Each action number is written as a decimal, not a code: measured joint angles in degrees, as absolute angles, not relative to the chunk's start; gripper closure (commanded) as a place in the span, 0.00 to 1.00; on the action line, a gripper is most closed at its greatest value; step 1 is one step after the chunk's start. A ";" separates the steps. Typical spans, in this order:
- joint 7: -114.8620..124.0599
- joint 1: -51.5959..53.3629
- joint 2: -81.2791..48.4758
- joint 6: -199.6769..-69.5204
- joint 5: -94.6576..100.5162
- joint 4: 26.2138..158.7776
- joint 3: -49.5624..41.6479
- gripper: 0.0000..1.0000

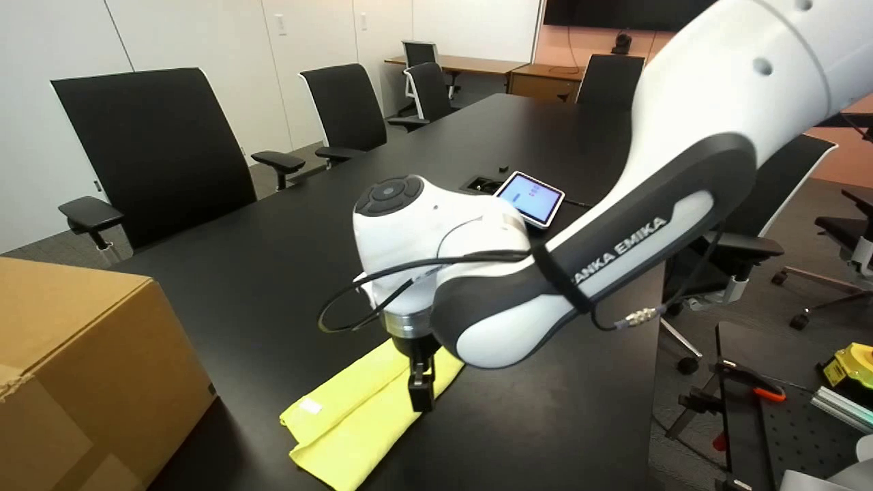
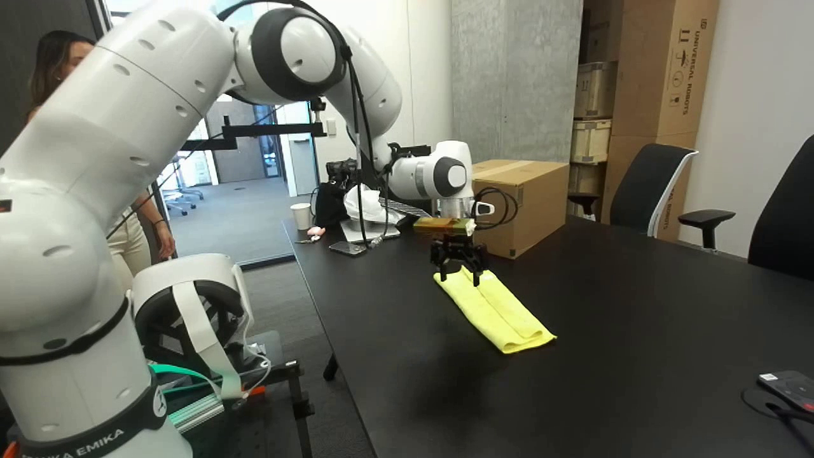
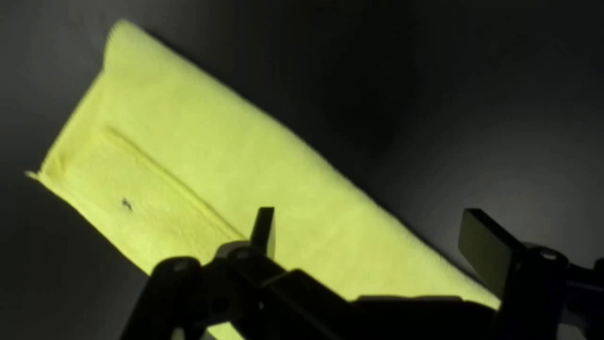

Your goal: Fold the cloth

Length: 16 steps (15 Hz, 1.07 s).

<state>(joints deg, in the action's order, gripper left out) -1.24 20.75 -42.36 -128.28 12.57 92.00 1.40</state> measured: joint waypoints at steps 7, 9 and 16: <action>-1.11 13.23 -23.42 -114.29 3.92 111.35 4.72 0.00; -1.18 10.76 -18.19 -114.45 -1.26 117.52 5.42 0.00; -2.50 4.12 0.99 -117.94 -16.77 139.59 4.17 0.00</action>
